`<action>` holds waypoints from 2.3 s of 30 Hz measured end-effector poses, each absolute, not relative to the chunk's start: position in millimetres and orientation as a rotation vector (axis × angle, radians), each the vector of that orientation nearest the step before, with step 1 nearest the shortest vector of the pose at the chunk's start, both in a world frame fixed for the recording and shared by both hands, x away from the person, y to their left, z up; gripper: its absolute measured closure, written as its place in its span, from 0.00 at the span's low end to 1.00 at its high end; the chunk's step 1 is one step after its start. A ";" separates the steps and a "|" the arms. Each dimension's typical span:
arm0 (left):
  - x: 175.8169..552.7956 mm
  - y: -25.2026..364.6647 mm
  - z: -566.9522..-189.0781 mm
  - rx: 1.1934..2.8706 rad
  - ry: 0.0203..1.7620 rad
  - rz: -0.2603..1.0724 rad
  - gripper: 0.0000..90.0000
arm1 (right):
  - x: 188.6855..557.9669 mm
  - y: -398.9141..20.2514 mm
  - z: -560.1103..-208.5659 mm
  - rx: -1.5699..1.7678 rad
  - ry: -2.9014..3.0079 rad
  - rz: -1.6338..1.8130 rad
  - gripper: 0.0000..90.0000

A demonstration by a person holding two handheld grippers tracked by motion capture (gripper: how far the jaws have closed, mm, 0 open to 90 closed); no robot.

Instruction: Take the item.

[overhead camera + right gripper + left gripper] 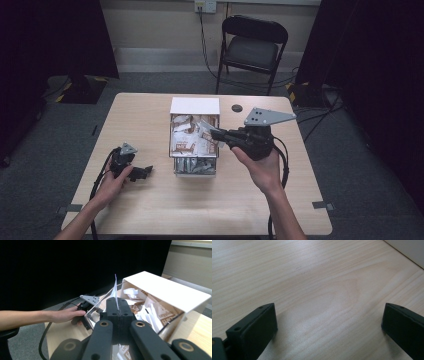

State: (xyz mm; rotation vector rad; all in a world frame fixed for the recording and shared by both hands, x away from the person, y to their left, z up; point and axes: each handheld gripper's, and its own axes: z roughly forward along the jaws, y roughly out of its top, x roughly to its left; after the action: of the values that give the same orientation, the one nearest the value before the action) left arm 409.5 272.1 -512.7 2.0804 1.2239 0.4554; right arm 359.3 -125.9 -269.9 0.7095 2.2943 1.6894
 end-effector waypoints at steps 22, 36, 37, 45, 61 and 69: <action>409.6 272.2 -512.7 2.081 1.224 0.455 0.00 | 360.6 -162.9 -266.7 0.797 2.211 1.657 1.00; 409.6 272.2 -512.7 2.081 1.223 0.456 0.00 | 376.7 -182.7 -283.0 0.909 2.181 1.589 1.00; 409.6 272.2 -512.7 2.081 1.224 0.456 0.00 | 379.5 -184.7 -286.2 0.921 2.180 1.579 1.00; 409.6 272.2 -512.7 2.081 1.224 0.456 0.00 | 390.0 -190.2 -300.6 0.972 2.195 1.533 1.00; 409.6 272.2 -512.7 2.081 1.223 0.456 0.00 | 418.2 -189.9 -350.8 1.096 2.273 1.414 1.00; 409.5 272.1 -512.8 2.080 1.224 0.455 0.00 | 431.9 -183.3 -385.0 1.151 2.340 1.341 1.00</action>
State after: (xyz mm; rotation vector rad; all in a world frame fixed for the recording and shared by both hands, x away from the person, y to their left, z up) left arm 409.5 272.1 -512.8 2.0804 1.2239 0.4554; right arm 431.9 -183.3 -385.0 1.1514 2.3404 1.3412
